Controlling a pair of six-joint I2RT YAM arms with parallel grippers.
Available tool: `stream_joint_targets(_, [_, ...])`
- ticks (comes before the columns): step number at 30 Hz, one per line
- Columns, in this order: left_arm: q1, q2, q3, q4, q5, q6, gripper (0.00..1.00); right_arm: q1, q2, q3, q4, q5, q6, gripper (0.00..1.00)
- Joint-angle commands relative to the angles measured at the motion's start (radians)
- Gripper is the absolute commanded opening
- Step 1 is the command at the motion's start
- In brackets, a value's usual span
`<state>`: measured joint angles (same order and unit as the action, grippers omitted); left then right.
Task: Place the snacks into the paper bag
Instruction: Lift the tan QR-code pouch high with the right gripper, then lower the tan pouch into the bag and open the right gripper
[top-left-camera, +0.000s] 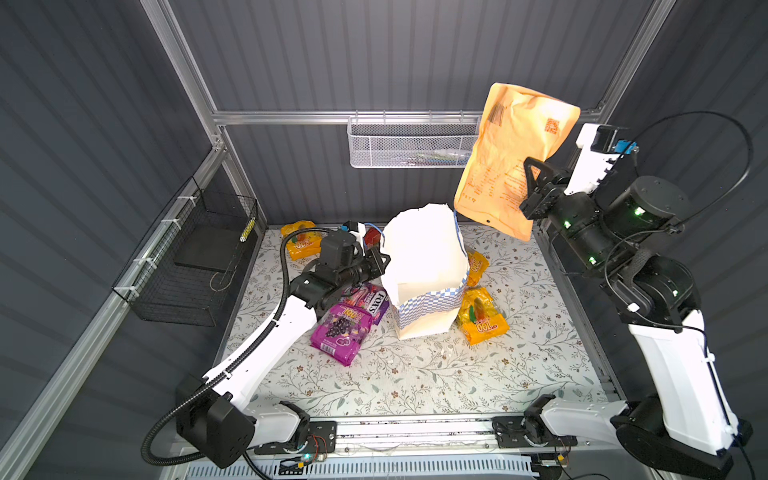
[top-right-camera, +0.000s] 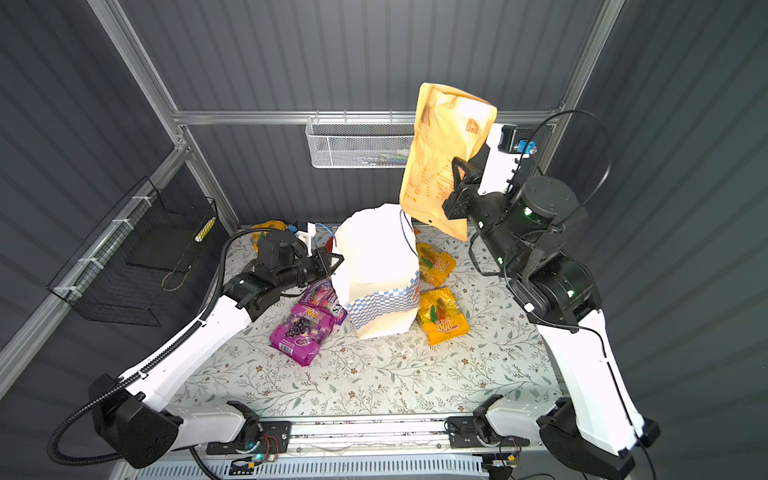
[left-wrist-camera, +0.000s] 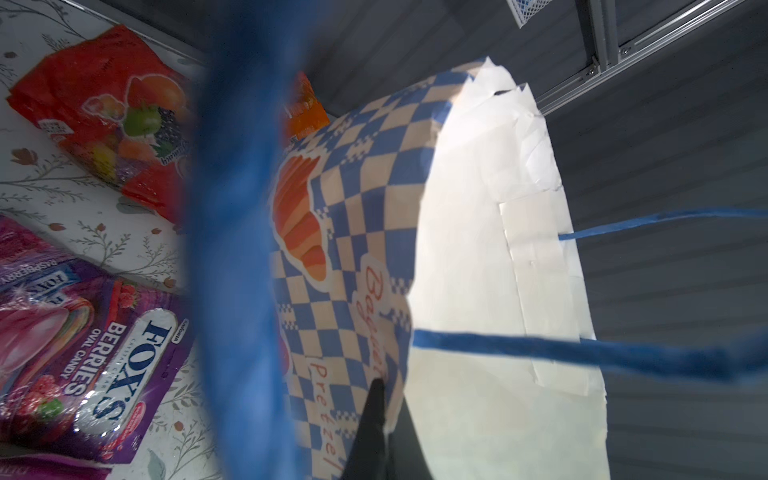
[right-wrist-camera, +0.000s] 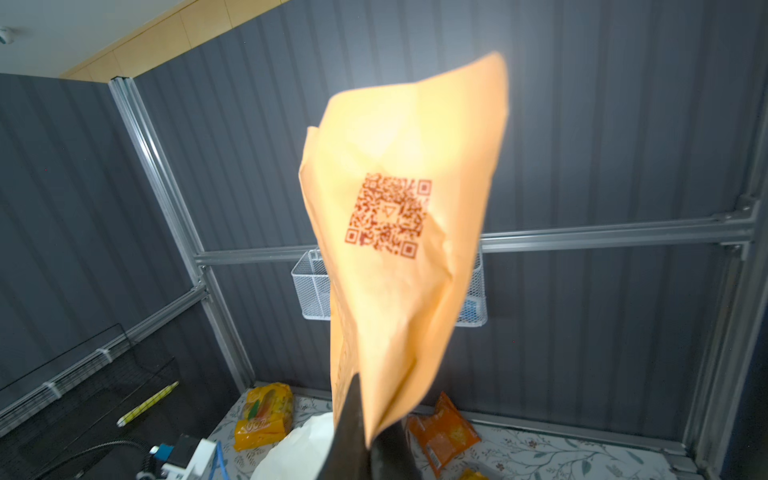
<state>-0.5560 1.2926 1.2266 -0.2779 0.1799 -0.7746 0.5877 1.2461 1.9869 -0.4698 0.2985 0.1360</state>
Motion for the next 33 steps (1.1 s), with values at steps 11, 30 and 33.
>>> stream_joint_targets(11, [-0.005,-0.004,-0.042,0.062,0.059,0.024,0.0,0.074,-0.009,-0.009,-0.005,0.056,-0.04,0.0])
stream_joint_targets(30, [-0.005,-0.001,-0.095,0.163,0.017,-0.012,0.0,0.195,0.11,-0.486,0.007,-0.09,0.31,0.0])
stream_joint_targets(33, [-0.005,0.005,-0.097,0.166,0.007,-0.016,0.0,0.196,0.092,-0.549,-0.006,-0.094,0.356,0.0])
